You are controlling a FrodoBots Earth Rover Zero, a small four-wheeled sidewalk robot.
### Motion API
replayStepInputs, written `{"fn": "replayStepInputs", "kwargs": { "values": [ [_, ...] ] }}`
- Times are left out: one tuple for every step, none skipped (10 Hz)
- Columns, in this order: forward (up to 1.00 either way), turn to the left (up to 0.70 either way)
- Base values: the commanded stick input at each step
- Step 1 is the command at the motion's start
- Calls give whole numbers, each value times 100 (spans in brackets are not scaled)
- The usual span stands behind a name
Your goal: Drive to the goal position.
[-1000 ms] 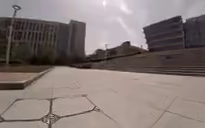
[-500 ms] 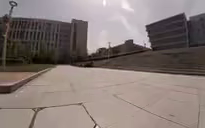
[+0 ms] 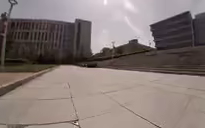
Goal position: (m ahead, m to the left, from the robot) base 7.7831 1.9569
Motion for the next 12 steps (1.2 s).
{"fn": "replayStepInputs", "kwargs": {
  "values": [
    [100,2],
    [100,2],
    [100,4],
    [100,14],
    [100,38],
    [100,40],
    [100,40],
    [100,10],
    [100,0],
    [100,0],
    [100,0],
    [100,0]
  ]
}}
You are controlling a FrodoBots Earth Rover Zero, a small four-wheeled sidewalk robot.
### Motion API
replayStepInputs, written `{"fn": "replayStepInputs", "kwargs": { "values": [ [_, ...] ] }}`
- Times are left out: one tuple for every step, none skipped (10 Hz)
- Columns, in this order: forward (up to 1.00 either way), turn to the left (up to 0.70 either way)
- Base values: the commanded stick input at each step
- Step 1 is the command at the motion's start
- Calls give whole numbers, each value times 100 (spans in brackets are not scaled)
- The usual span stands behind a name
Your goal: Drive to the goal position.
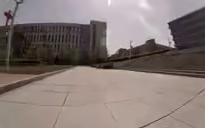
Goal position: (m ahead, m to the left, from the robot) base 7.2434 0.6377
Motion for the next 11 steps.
{"fn": "replayStepInputs", "kwargs": {
  "values": [
    [100,0],
    [100,0],
    [100,0],
    [100,0],
    [100,0],
    [100,0],
    [100,0],
    [100,0],
    [100,0],
    [100,0],
    [100,0]
  ]
}}
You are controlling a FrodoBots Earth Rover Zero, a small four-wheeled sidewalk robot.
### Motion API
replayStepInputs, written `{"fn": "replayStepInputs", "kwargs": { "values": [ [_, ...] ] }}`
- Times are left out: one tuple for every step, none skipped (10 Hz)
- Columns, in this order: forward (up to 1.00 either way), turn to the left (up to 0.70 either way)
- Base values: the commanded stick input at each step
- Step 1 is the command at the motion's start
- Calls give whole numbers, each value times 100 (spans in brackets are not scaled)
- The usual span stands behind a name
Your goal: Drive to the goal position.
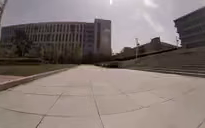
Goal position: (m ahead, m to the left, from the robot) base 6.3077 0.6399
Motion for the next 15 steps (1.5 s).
{"fn": "replayStepInputs", "kwargs": {
  "values": [
    [100,0],
    [100,0],
    [100,0],
    [100,0],
    [100,0],
    [100,0],
    [100,0],
    [100,0],
    [100,0],
    [100,0],
    [100,0],
    [100,0],
    [100,0],
    [100,0],
    [100,-14]
  ]
}}
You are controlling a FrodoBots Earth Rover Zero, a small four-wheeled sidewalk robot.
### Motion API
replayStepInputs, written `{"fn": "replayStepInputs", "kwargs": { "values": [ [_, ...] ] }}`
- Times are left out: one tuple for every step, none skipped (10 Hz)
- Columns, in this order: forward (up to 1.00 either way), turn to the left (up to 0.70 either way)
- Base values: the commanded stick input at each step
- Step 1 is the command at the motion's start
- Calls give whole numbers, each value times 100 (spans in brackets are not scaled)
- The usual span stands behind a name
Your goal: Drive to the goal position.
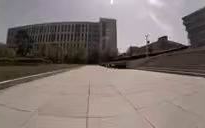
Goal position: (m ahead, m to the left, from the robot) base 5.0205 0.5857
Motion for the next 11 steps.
{"fn": "replayStepInputs", "kwargs": {
  "values": [
    [100,-32],
    [100,-35],
    [100,-30],
    [100,-6],
    [100,0],
    [100,0],
    [100,0],
    [100,0],
    [100,0],
    [100,0],
    [100,0]
  ]
}}
